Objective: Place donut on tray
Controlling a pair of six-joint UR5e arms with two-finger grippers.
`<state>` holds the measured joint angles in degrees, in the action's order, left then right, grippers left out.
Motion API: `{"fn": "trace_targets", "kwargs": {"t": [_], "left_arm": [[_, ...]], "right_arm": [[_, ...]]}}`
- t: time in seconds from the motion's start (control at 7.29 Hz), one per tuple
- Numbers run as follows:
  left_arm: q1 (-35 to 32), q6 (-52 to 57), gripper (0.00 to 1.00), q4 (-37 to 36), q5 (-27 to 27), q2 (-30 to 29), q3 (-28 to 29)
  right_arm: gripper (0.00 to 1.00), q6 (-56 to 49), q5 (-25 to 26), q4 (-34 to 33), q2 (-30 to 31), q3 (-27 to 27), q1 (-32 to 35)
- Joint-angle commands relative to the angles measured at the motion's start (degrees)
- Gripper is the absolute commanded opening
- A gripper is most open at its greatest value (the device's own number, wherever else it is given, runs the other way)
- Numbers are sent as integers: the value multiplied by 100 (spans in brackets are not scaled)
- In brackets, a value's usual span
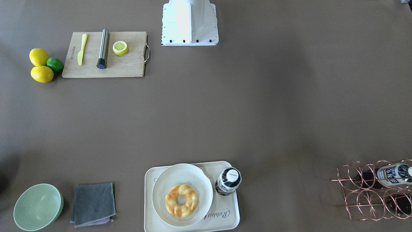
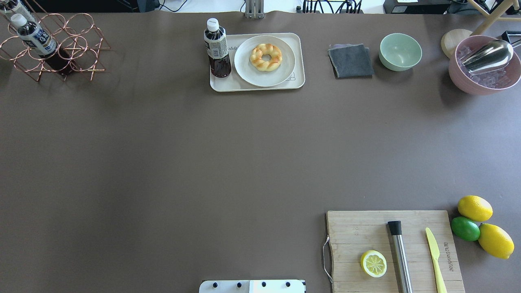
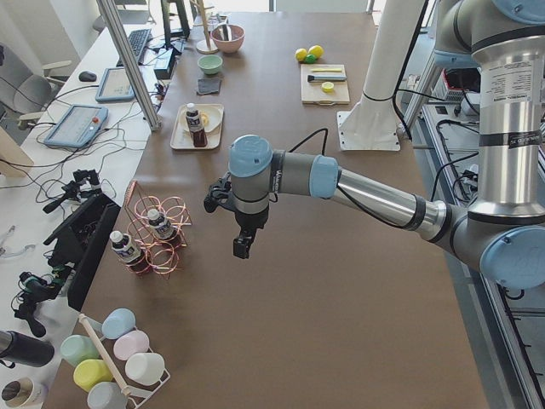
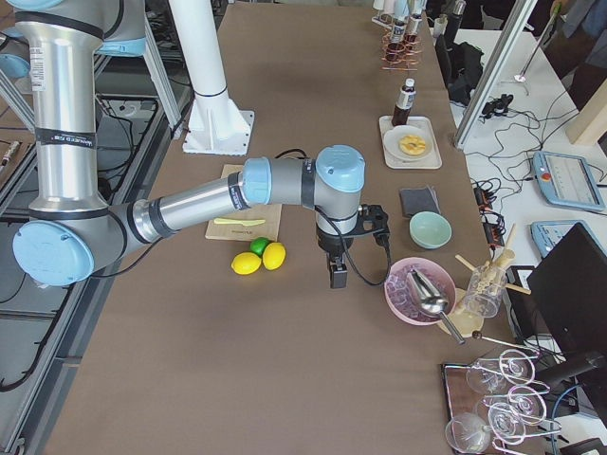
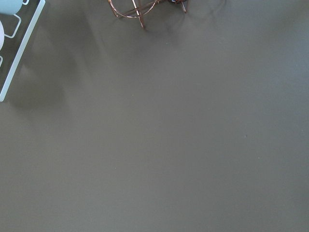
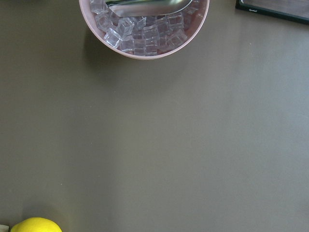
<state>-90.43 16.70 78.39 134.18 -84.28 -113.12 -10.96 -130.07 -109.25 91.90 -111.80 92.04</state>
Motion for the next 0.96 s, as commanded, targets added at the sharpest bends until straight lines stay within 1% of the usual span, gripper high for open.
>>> {"fn": "trace_targets", "kwargs": {"t": [0.0, 0.14, 0.41, 0.82], "left_arm": [[-1, -9, 97, 159, -6, 61, 44], [-1, -9, 97, 159, -6, 61, 36], [-1, -9, 97, 159, -6, 61, 44], [-1, -17, 97, 150, -6, 61, 27]], "right_arm": [[100, -91, -44, 1, 117, -26, 129], [100, -100, -79, 9, 126, 0, 156], [100, -467, -88, 1, 197, 27, 174], [100, -478, -97, 9, 197, 80, 183]]}}
